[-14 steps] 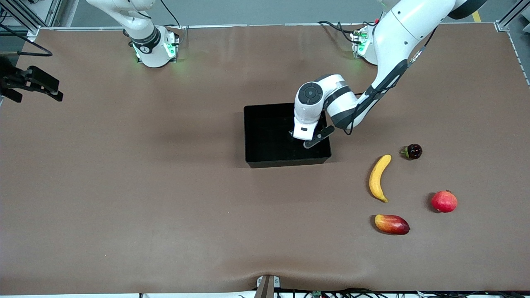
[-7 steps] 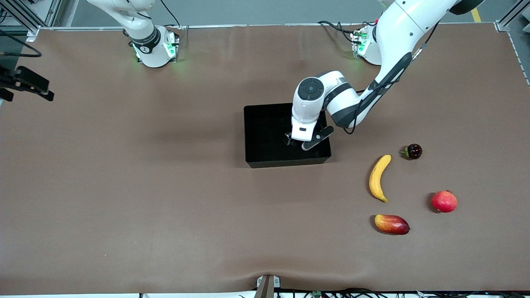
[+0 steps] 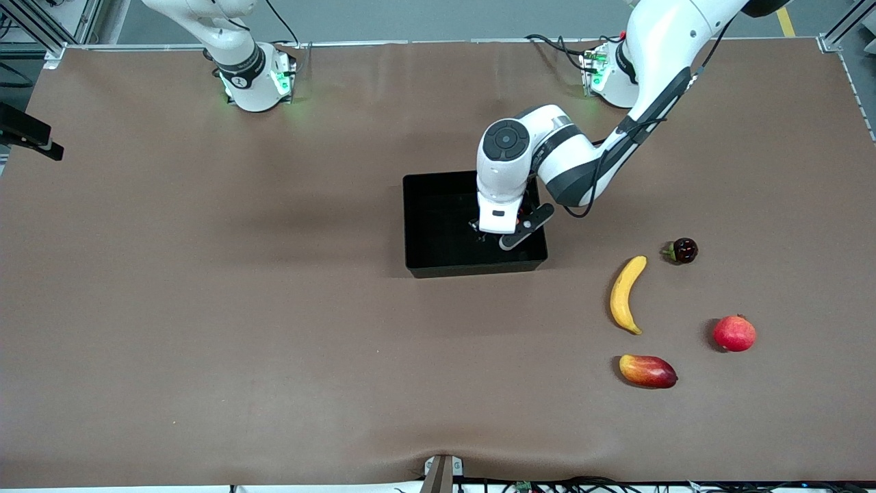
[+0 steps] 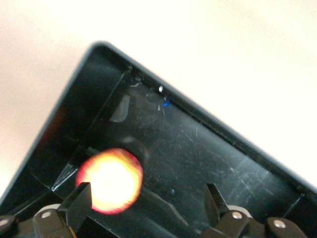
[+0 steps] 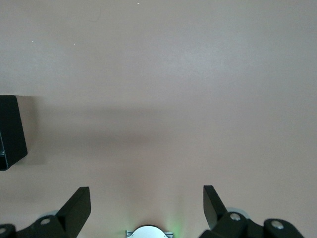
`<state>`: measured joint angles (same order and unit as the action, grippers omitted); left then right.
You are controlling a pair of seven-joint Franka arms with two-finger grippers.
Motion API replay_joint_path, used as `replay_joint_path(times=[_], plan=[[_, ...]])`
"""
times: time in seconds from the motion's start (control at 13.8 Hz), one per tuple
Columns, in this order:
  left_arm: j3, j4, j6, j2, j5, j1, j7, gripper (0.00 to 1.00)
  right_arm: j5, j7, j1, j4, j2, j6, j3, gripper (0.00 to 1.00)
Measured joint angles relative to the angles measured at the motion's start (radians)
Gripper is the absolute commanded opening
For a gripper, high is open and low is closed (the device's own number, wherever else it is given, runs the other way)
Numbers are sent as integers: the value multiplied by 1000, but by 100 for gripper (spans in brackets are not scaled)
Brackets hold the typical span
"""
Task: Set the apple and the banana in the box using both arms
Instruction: 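Lower the apple into the box and open the left gripper, then move the left gripper from the box to the yellow banana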
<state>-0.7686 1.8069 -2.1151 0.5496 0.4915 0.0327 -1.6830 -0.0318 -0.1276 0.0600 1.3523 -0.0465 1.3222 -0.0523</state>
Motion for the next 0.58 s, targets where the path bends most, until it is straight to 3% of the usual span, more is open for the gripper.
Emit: replay_joint_path(times=[0.29, 0.58], plan=[[-9, -155, 183, -6, -38, -27, 130, 100, 0, -1, -13, -1, 0, 1, -8, 100], [-36, -206, 262, -21, -75, -193, 457, 100, 0, -1, -14, -5, 0, 2, -12, 100]])
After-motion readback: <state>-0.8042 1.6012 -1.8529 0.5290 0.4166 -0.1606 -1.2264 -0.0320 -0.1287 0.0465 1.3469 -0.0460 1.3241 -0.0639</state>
